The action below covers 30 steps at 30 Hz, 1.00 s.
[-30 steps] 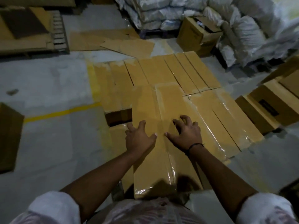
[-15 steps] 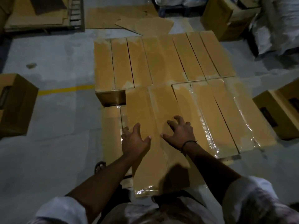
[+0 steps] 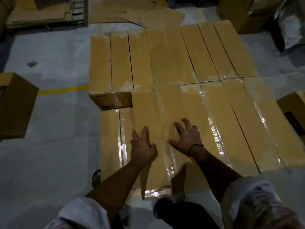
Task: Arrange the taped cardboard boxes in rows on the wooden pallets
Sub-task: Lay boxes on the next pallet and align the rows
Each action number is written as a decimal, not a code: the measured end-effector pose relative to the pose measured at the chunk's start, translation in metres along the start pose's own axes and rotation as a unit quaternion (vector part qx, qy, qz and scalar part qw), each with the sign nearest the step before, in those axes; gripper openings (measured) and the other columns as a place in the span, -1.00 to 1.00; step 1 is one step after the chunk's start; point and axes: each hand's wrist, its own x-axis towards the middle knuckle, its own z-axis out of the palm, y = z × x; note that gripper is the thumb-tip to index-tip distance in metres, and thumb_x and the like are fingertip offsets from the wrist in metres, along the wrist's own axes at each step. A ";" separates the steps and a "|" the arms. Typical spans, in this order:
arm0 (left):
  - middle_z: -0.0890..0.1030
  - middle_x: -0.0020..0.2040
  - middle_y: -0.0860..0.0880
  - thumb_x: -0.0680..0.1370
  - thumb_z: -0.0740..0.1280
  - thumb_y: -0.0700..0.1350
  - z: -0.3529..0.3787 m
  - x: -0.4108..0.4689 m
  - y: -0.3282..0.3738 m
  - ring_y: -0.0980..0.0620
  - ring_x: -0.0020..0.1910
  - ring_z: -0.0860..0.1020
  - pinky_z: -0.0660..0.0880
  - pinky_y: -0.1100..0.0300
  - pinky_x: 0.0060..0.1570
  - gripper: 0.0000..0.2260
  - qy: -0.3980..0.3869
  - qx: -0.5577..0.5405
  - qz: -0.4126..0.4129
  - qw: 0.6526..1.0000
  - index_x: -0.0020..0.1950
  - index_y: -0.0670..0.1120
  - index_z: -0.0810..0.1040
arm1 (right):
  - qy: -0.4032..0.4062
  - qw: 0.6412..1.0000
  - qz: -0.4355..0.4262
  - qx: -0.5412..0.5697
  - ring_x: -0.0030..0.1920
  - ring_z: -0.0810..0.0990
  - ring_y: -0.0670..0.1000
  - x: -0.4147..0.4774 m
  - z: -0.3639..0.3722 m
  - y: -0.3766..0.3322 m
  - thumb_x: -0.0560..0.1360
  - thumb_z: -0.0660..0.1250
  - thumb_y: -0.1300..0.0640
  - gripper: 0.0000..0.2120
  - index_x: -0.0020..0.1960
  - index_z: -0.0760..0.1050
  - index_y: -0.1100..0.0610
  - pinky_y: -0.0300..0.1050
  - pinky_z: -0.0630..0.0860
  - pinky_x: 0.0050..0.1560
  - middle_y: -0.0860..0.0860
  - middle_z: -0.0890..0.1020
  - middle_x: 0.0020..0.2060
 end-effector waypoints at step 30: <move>0.52 0.38 -0.27 0.53 0.45 -0.21 0.028 0.018 -0.052 -0.23 0.28 0.55 0.43 0.18 0.07 -0.09 -0.137 -0.092 -0.097 0.982 0.67 -0.20 -0.12 | -0.216 0.966 -0.095 -0.110 0.54 -0.31 0.46 -0.119 0.138 -0.061 0.32 0.55 -0.22 0.23 0.60 -0.33 -0.15 0.64 0.04 0.33 0.16 -0.40 0.57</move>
